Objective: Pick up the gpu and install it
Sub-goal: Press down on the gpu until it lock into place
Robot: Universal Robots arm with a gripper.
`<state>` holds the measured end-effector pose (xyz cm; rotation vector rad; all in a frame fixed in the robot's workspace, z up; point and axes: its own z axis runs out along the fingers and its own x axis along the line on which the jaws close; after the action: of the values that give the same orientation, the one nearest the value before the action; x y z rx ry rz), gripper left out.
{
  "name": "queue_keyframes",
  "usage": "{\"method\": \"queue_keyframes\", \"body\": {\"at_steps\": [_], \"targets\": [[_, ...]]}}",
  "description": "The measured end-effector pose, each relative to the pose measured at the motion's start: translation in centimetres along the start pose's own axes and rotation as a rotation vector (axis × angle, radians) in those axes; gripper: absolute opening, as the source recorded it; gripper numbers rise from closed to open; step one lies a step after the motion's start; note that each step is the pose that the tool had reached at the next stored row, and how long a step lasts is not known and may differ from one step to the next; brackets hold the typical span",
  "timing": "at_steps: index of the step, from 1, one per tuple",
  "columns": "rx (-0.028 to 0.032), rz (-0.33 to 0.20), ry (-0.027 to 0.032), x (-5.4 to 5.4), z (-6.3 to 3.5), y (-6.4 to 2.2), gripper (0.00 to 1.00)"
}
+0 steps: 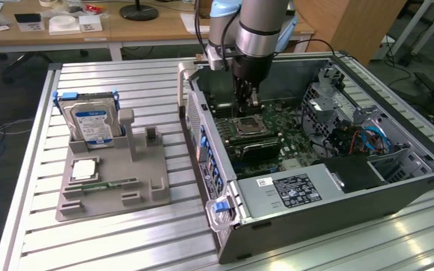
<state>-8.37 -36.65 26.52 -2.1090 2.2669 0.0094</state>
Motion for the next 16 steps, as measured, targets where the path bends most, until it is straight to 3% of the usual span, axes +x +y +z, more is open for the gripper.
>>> {"method": "queue_keyframes", "body": {"at_steps": [7, 16], "targets": [[-0.0001, 0.000, 0.0001, 0.0, -1.38, -0.04, 0.11], [-0.0002, 0.000, -0.0014, 0.4, -1.60, -0.08, 0.11]]}}
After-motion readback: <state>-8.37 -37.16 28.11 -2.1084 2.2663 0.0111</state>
